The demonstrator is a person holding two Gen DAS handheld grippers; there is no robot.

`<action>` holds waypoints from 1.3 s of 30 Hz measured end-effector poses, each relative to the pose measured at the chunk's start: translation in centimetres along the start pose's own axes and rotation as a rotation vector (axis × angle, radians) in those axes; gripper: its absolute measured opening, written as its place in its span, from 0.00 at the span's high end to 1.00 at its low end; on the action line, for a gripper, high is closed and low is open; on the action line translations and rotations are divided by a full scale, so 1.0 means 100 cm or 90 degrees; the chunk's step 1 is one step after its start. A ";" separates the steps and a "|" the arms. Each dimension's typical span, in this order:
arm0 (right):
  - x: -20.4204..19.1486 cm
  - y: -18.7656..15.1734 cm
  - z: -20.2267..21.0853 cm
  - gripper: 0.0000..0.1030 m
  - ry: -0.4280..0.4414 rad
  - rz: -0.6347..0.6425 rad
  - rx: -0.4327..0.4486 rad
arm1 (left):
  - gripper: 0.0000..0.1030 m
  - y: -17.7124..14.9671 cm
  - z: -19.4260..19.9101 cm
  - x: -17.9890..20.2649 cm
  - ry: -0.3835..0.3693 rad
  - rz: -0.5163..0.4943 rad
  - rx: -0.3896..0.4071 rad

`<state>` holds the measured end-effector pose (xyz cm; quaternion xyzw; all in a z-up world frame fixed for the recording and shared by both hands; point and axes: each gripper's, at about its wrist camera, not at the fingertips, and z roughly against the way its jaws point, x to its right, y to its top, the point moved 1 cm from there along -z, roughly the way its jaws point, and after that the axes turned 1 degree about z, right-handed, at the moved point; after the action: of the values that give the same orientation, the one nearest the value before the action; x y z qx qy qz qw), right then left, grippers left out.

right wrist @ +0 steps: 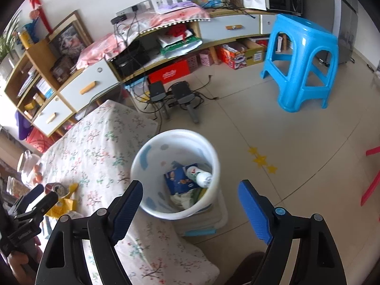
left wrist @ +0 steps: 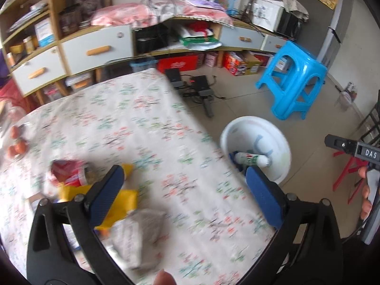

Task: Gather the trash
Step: 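Grasp the milk carton with the left gripper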

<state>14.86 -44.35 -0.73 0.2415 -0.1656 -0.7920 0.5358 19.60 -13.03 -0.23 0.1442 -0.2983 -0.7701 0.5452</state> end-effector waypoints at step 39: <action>-0.205 -0.059 -0.064 0.17 0.085 0.207 -0.123 | 0.43 -0.104 -0.016 -0.218 0.157 0.283 -0.202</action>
<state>20.25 -23.19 -4.86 0.2112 -0.0900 -0.6893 0.6871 20.56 9.08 -10.14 0.0806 -0.1300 -0.6454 0.7484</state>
